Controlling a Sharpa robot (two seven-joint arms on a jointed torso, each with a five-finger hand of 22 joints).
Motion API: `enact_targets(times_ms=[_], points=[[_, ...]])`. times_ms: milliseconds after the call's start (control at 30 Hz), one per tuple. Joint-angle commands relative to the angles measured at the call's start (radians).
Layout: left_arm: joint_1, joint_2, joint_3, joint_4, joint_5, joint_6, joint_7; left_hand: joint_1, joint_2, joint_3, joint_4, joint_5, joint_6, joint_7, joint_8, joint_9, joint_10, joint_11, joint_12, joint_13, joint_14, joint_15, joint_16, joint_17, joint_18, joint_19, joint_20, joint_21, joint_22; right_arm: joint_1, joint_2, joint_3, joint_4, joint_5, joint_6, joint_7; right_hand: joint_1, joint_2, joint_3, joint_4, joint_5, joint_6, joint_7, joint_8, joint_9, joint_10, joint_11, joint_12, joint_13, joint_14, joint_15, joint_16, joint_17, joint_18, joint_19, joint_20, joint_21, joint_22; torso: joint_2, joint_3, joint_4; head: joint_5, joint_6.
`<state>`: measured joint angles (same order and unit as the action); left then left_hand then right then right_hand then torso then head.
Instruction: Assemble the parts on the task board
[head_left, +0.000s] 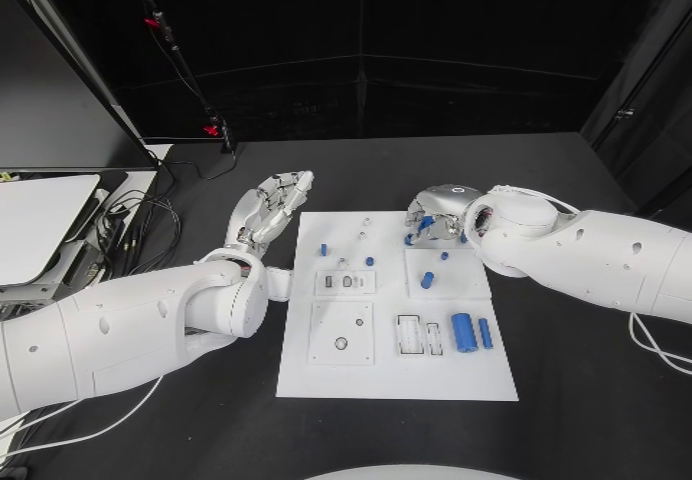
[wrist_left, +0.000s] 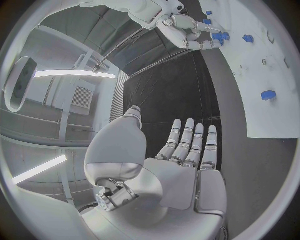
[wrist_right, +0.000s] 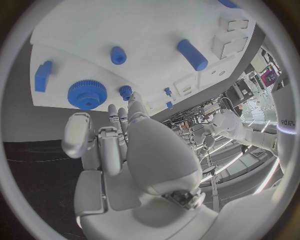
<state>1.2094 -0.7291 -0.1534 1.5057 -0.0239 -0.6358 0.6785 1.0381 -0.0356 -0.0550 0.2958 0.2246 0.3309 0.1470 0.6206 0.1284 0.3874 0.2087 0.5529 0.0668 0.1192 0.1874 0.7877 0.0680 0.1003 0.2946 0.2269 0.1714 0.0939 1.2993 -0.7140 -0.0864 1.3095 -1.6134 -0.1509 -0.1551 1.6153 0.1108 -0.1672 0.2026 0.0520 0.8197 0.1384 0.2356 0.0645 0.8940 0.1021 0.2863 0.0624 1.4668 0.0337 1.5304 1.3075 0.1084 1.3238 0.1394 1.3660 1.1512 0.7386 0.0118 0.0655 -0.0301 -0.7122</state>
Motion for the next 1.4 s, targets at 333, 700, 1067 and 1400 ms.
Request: enact_targets(times_ms=[333,700,1067,1400], points=[[0.002,0.0,0.001,-0.001,-0.009,0.017,0.33,0.002,0.015,0.006,-0.001,0.008,0.005,0.119,0.006,-0.005,0.004,0.013,0.01,0.0,0.001,0.012,0.009,-0.001,0.009,0.001,0.01,0.007,0.002,-0.008,0.036,0.001,-0.038,-0.011,0.043,-0.015,0.036,0.014,0.029,-0.002,-0.004,0.016,-0.002,-0.031,0.0,0.033,0.001,-0.034,-0.002,0.067,-0.005,-0.004,0.06,-0.016,-0.001,-0.008,-0.002,0.001,-0.002,-0.0009,-0.0012,0.004,-0.007],[0.002,-0.001,0.001,-0.001,-0.009,0.021,0.331,0.003,0.013,0.004,-0.001,0.008,0.005,0.12,0.007,-0.006,0.004,0.014,0.011,0.0,0.001,0.013,0.01,-0.001,0.008,0.0,0.011,0.008,0.002,-0.015,0.053,0.001,-0.046,-0.012,0.085,-0.042,0.049,0.014,0.04,-0.004,-0.004,0.019,-0.003,-0.044,0.0,0.044,0.001,-0.05,-0.002,0.067,-0.005,-0.004,0.06,-0.016,-0.001,-0.008,-0.003,0.001,-0.002,-0.0016,0.0,0.008,-0.016],[0.002,-0.002,0.001,-0.001,-0.009,0.022,0.329,0.003,0.013,0.004,-0.001,0.009,0.005,0.12,0.007,-0.007,0.004,0.014,0.012,0.0,0.001,0.013,0.01,-0.001,0.008,0.0,0.011,0.009,0.002,-0.026,0.058,0.001,-0.053,-0.039,0.073,-0.048,0.078,0.036,0.077,-0.001,-0.003,0.111,0.004,-0.025,0.013,0.136,-0.002,-0.062,-0.001,0.067,-0.005,-0.005,0.059,-0.014,-0.002,-0.006,-0.005,0.0,-0.004,-0.0018,-0.0002,0.011,-0.02],[0.002,-0.001,0.001,-0.002,-0.009,0.013,0.334,0.009,0.014,0.003,-0.002,0.011,0.009,0.123,0.011,-0.009,0.008,0.016,0.016,0.0,0.004,0.015,0.014,-0.001,0.008,0.001,0.012,0.013,0.004,-0.029,0.059,0.001,-0.048,-0.087,-0.063,-0.028,0.119,0.026,0.114,-0.009,-0.003,0.213,-0.016,-0.004,0.021,0.242,-0.035,-0.096,-0.003,0.07,-0.031,-0.005,0.069,-0.018,0.008,-0.036,0.001,0.018,-0.004,-0.0016,-0.0006,0.016,-0.02]])
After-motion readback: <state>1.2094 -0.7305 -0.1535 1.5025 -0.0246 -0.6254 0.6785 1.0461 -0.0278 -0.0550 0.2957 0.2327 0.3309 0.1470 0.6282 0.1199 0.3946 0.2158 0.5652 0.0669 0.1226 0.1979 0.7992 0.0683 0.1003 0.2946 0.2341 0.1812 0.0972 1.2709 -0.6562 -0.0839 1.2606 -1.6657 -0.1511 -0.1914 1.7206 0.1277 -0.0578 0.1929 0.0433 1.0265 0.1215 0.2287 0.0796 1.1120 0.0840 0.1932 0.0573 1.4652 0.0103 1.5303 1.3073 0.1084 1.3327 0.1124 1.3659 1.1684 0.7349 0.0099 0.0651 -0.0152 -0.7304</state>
